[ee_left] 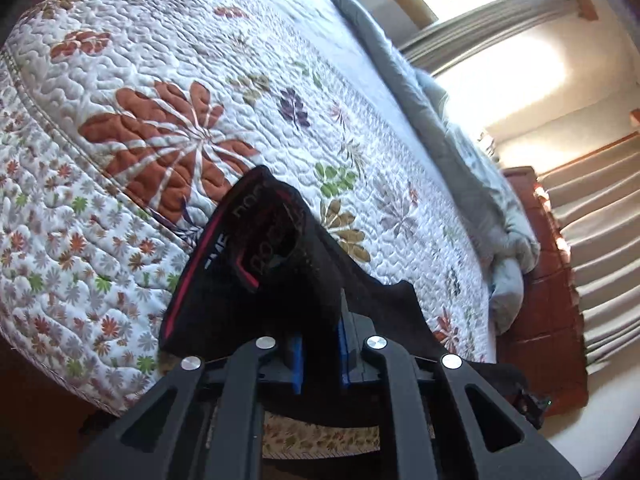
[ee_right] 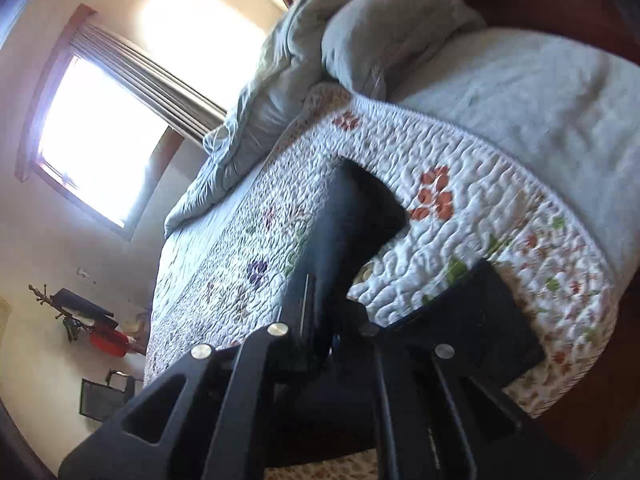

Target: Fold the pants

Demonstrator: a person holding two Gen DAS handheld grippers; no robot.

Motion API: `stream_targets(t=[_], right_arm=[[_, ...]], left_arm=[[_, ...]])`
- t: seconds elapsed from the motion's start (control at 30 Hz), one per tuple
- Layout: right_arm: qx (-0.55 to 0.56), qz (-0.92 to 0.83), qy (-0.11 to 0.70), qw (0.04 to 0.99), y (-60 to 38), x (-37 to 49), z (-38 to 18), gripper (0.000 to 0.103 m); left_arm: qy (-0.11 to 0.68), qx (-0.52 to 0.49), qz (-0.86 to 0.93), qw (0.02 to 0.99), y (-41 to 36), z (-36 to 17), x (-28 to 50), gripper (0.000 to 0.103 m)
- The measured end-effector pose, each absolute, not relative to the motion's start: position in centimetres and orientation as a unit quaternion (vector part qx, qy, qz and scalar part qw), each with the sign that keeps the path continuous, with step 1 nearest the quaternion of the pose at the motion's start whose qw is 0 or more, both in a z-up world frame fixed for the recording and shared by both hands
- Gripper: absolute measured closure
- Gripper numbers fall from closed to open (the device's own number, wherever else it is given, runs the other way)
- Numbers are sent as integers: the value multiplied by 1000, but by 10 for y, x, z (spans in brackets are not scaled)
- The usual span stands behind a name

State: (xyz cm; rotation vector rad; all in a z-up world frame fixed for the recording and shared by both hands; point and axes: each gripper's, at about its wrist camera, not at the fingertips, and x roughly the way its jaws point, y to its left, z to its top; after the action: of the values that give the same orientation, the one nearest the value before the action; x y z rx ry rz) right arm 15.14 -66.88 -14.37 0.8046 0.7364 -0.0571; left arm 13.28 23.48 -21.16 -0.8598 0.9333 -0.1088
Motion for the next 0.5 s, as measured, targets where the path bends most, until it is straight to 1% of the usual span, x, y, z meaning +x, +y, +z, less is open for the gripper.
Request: stream_targets(t=[0.03,0.17,0.2,0.27,0.3,0.33,0.37,0.4,0.47,0.5], right_arm=[[393,-36,354,848,-675,143,-155,98],[440,-95,440,777,-696,124,-254,98],[442,-101,448,770,-696,121,-266,95],[468,-104,436,761,-698,115,-278,93],[477,-103,433,758,-698,112,-279,83],[489,-96,428,754,-699,111,-279,77],[494,-95,422,754,-698,109,-277,65],[495,-95,420,754,-696,105,-274,58],[502,-92,422,749,-691,105,-274,52],[504,-90,425,746,-691,99,-275,52]], left_arm=[[440,-404,-48,800,237,-218,130,91],[500,-409,-26,763,241,-265,126,91],[509,-407,-23,758,240,-272,124,91],[506,-415,-30,755,242,-275,121,89],[505,-416,-34,756,242,-273,120,88],[504,-413,-37,758,242,-271,120,87],[503,-409,-39,760,242,-270,119,86],[502,-404,-40,763,243,-268,118,85],[496,-402,-43,769,243,-265,116,85],[492,-403,-43,770,242,-264,117,84]])
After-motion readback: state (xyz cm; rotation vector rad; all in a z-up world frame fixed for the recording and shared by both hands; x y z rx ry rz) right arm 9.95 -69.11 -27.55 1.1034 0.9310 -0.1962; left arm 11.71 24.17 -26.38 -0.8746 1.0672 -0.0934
